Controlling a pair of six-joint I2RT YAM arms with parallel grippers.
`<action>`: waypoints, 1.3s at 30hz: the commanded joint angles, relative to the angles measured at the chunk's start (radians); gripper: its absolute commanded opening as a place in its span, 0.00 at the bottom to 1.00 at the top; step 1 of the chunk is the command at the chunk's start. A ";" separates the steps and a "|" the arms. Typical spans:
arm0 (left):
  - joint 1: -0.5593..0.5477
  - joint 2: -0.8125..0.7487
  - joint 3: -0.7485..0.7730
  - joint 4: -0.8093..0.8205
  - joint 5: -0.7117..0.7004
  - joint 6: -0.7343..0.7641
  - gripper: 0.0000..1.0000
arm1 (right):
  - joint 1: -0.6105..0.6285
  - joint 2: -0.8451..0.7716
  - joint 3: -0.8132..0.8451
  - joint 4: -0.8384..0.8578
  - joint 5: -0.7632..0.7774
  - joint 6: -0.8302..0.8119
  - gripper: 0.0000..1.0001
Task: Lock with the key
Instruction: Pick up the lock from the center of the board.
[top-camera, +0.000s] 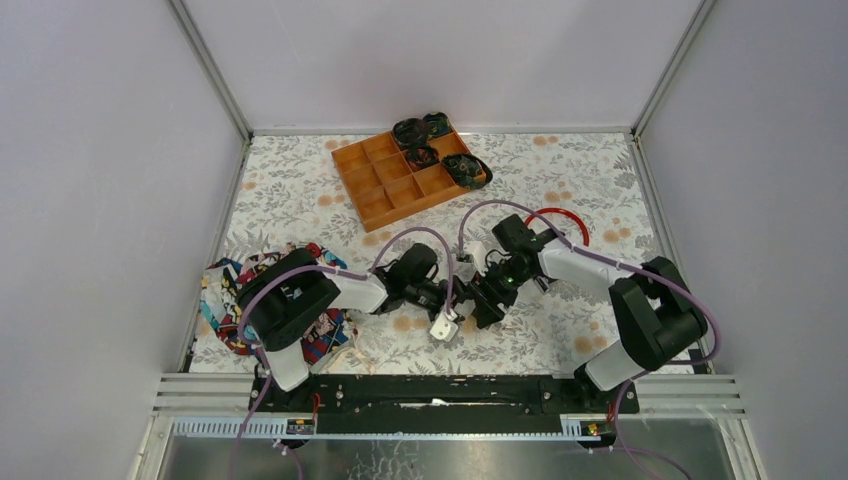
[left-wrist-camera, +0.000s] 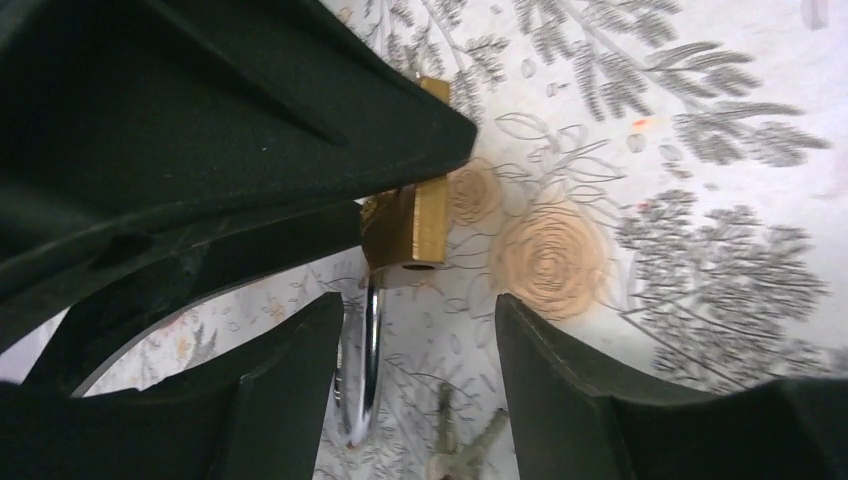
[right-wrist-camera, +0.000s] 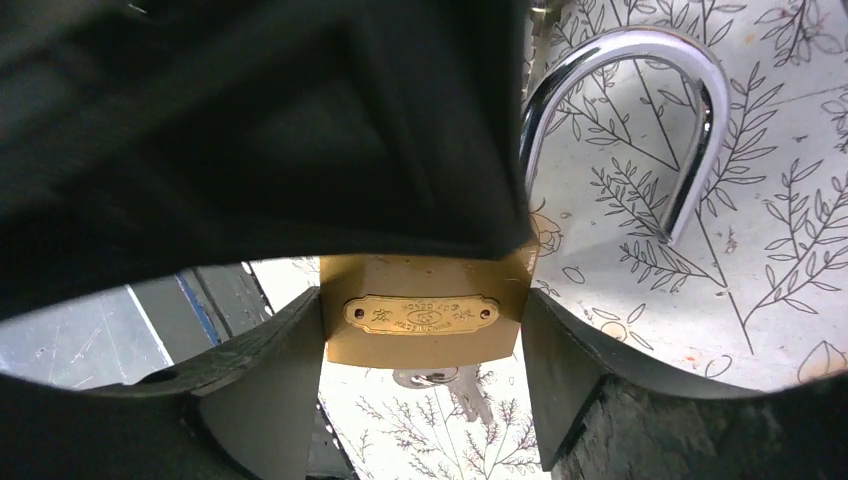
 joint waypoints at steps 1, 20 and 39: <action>-0.011 0.057 0.058 0.095 -0.098 0.053 0.63 | 0.010 -0.083 0.010 -0.003 -0.091 0.008 0.17; 0.005 -0.097 0.072 0.060 -0.110 -0.187 0.00 | 0.008 -0.166 0.086 -0.069 0.072 0.011 0.72; 0.213 -0.321 0.594 -0.783 0.033 -0.835 0.00 | -0.265 -0.594 0.202 0.340 -0.313 0.517 1.00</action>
